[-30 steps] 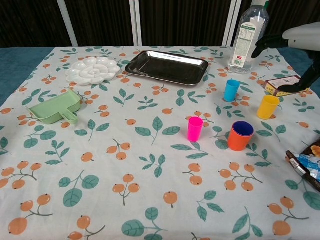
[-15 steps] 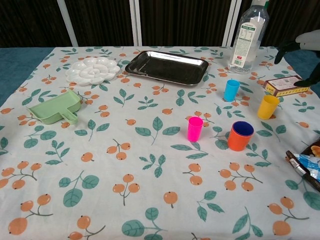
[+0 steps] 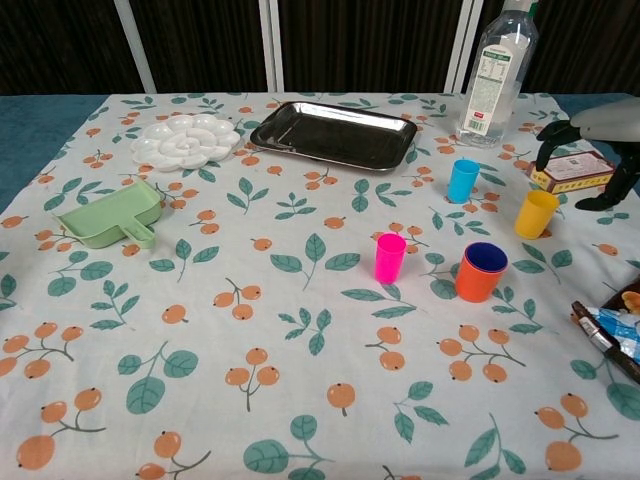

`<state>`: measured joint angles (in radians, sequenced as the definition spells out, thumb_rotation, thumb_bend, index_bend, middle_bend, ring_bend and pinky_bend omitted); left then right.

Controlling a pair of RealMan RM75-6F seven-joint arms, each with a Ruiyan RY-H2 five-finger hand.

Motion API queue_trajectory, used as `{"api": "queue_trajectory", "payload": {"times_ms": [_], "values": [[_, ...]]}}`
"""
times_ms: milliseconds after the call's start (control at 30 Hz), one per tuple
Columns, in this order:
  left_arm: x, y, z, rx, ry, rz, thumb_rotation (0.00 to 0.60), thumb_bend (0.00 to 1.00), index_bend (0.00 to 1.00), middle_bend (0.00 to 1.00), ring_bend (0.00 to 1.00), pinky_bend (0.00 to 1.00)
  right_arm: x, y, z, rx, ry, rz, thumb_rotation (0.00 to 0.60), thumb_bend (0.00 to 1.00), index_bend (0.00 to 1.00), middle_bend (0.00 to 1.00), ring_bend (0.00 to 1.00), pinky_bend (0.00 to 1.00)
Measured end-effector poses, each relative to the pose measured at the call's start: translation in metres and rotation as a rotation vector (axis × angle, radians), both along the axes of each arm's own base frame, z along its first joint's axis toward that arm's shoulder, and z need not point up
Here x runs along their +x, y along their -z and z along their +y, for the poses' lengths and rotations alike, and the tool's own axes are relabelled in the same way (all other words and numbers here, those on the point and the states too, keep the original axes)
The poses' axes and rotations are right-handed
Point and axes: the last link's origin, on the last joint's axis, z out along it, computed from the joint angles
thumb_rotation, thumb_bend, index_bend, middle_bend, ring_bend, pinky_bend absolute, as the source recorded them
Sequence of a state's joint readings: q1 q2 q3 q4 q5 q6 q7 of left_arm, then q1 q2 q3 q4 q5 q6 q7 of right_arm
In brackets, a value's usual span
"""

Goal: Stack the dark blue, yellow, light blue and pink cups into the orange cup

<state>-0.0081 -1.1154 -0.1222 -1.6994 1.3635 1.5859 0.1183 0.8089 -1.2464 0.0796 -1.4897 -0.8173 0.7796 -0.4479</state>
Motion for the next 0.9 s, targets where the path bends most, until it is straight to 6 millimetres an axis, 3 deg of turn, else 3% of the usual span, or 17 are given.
{"api": "queue_trajectory", "payload": {"times_ms": [900], "values": [[-0.001,-0.001,0.0,0.011,-0.007,-0.002,0.6,0.22,0.21,0.12,0.0,0.0,-0.001,0.019,-0.003,0.0,-0.012,-0.025,0.6,0.41,0.38,0.0,0.05,0.05]]}}
